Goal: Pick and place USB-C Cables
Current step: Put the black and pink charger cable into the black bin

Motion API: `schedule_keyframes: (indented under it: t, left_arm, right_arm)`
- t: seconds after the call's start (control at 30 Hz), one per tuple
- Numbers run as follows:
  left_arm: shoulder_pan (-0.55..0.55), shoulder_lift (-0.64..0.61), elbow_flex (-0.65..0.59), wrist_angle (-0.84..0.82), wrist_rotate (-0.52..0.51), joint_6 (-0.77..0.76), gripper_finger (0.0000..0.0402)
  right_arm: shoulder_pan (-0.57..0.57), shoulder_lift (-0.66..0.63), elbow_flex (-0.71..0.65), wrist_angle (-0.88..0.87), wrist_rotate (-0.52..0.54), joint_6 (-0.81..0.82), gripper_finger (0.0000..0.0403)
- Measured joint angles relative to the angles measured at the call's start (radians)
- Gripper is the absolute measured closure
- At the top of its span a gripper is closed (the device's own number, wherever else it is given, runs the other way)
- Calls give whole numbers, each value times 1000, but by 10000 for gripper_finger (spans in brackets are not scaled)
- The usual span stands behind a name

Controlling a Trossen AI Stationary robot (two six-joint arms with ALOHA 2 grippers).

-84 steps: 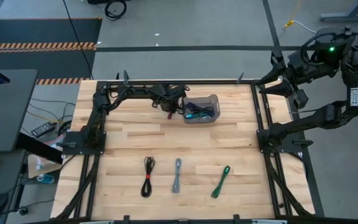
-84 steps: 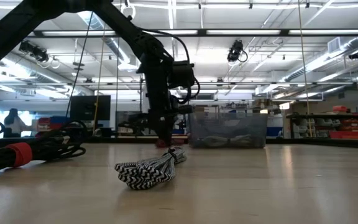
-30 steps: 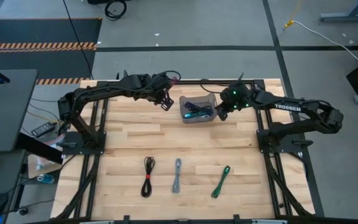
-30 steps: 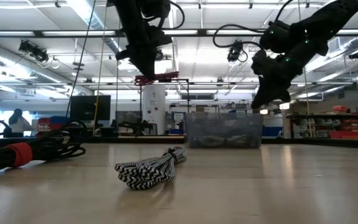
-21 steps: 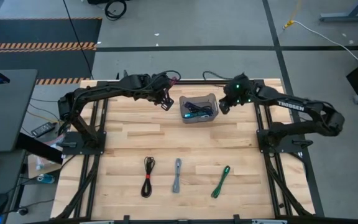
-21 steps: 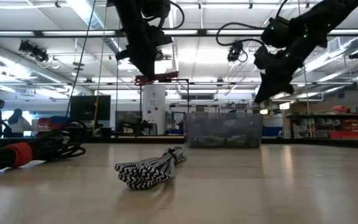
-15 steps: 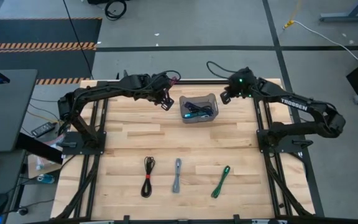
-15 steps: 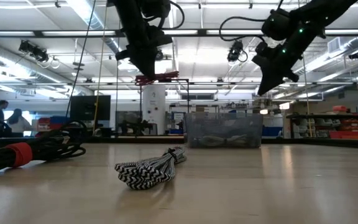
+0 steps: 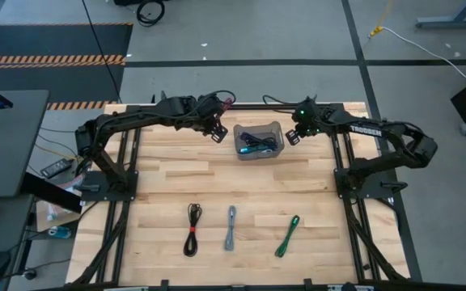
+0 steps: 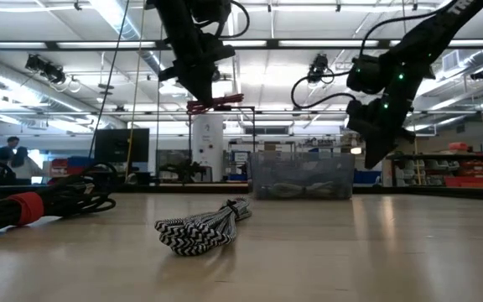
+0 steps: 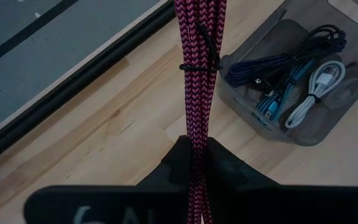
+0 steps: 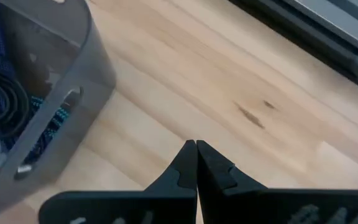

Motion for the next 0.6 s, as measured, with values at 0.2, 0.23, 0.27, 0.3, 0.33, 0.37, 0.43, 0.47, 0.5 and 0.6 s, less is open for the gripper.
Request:
schedule_keyframes:
  t: [0.2,0.23,0.27,0.3,0.33,0.37,0.43,0.47,0.5,0.6]
  left_arm:
    - [0,0,0,-1,0,0,375]
    - [0,0,0,-1,0,0,375]
    - [0,0,0,-1,0,1,375]
    - [0,0,0,-1,0,1,375]
    - [0,0,0,-2,0,1,375]
    - [0,0,0,-2,0,1,375]
    - [0,0,0,-2,0,1,375]
    - [0,0,0,-2,0,1,375]
    - [0,0,0,-2,0,1,375]
    - [0,0,0,-2,0,0,375]
  right_arm:
    - [38,66,-9,127,-44,47,403]
    - [47,76,-9,146,-48,52,403]
    - [56,84,-9,165,-52,61,403]
    - [63,93,-9,184,-57,72,403]
    - [70,101,-9,202,-67,85,403]
    - [76,109,-9,224,-78,101,403]
    - [91,121,-9,261,-97,127,403]
    - [101,126,-9,276,-99,137,403]
    - [109,130,-9,292,-102,150,403]
    - [132,130,-9,336,-112,191,403]
